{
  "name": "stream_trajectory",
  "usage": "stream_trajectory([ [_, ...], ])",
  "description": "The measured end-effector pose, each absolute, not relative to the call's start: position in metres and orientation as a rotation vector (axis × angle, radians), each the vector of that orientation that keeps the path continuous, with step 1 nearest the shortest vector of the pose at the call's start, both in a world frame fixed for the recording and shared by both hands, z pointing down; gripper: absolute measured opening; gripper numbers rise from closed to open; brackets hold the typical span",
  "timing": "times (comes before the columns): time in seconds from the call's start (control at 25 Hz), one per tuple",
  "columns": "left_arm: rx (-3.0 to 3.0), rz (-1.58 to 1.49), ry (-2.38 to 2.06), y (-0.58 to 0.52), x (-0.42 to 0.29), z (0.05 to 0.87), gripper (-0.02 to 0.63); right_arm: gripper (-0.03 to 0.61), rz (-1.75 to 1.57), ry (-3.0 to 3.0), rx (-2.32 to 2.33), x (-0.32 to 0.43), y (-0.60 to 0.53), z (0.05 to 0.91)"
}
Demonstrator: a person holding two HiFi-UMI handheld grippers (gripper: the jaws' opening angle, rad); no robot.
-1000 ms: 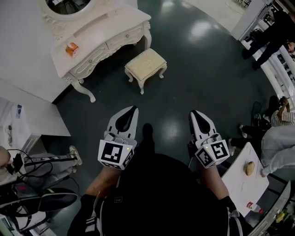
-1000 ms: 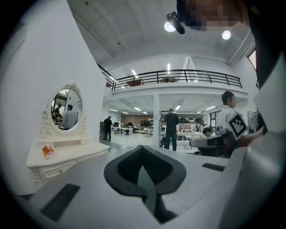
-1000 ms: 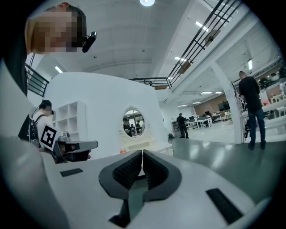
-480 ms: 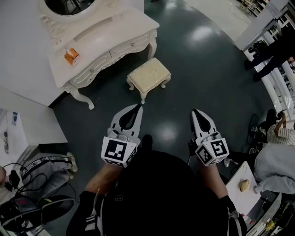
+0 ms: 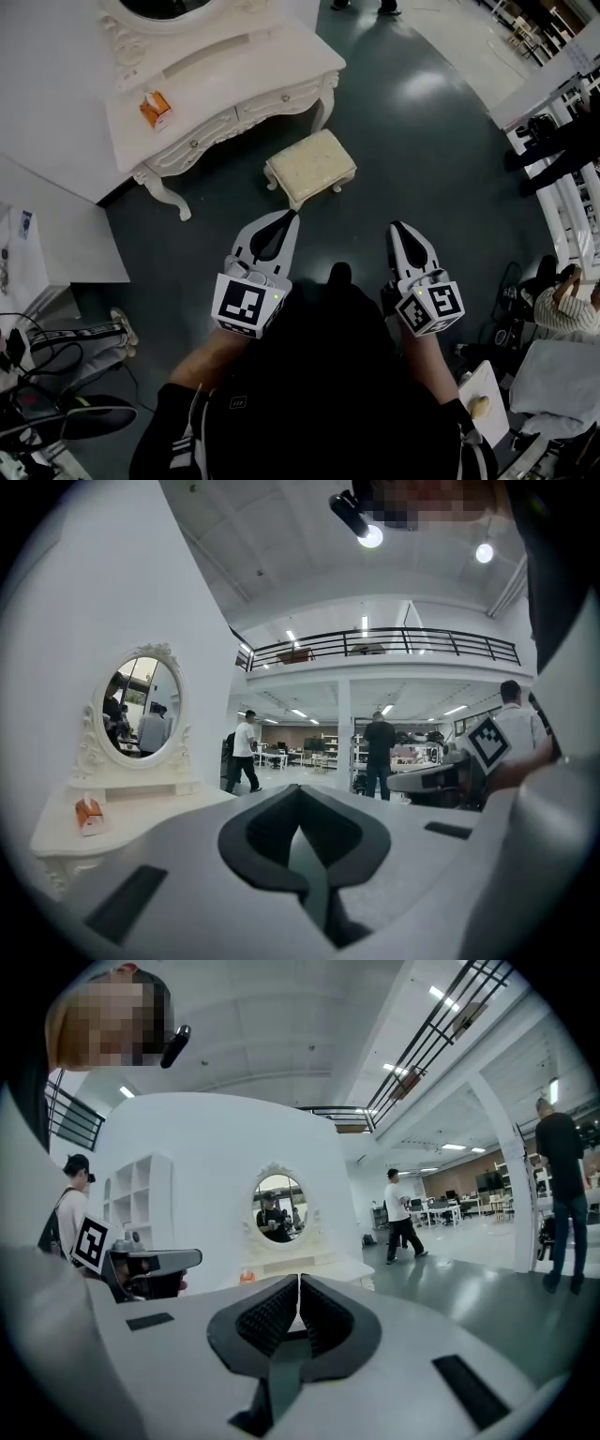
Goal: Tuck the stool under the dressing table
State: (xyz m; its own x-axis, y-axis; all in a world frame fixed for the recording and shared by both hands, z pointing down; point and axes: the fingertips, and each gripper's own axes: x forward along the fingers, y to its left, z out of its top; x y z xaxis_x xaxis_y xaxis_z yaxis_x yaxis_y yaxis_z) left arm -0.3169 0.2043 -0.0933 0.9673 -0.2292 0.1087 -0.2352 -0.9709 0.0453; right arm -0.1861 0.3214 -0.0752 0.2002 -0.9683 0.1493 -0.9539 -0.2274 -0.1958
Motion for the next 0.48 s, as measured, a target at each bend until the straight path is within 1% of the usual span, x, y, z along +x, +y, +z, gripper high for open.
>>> stream_trajectory([
  [0.2,3.051,0.171,-0.394,0.187,-0.288,-0.089,0.003,0.021,-0.378,1.938,-2.341,-0.159,0.3,-0.07],
  [0.48,3.015,0.225,-0.436,0.167,-0.231,-0.078,0.003,0.021,-0.409,1.984,-2.294,-0.097,0.273,-0.063],
])
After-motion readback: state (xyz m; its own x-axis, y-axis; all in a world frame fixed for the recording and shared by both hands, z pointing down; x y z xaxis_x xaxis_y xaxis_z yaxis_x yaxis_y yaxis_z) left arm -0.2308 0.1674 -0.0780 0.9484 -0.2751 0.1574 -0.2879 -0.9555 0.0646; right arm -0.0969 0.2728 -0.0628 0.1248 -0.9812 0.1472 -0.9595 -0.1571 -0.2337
